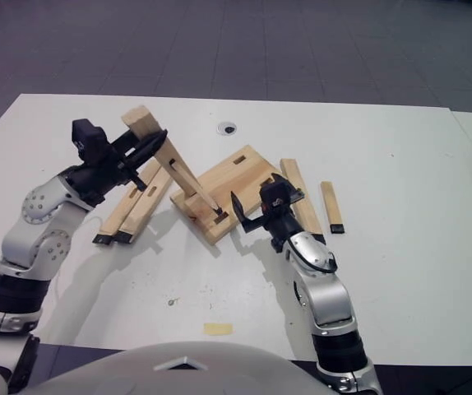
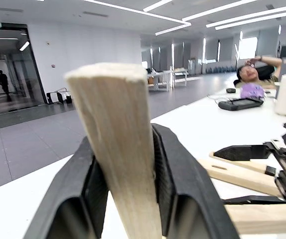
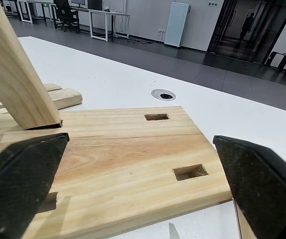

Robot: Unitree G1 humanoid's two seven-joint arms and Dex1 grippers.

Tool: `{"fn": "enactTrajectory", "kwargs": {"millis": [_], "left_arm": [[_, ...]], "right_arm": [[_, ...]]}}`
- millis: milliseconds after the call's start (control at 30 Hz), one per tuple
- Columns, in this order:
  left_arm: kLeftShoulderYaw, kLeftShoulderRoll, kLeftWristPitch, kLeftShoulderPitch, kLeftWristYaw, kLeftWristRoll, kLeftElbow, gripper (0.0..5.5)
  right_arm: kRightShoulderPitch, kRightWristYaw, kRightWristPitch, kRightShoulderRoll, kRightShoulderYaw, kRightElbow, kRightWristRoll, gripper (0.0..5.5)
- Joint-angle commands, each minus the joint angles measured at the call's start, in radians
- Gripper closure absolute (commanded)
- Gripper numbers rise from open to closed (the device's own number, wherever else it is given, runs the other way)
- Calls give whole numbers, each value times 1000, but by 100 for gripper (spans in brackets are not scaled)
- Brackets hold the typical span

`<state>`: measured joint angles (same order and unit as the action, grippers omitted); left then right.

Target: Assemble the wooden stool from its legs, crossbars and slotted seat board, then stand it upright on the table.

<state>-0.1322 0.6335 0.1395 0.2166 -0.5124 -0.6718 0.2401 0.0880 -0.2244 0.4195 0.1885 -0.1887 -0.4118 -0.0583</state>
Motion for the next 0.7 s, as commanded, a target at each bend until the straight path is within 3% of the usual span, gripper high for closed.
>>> {"fn": "enactTrajectory", "kwargs": {"millis": [33,367,700], "left_arm": [[-116,135,393,-34,67,88,182,442],[-11,-9,566,-4,257,-78,208,442],[31,-52,570,-60,247,-81,227,443]], "right_arm": [[-33,11,-19,-12,-9,26,21,10],[-22,8,-26,-21,-10,27,28,10],[-39,0,-22,-20,-3,34,30,10]]}}
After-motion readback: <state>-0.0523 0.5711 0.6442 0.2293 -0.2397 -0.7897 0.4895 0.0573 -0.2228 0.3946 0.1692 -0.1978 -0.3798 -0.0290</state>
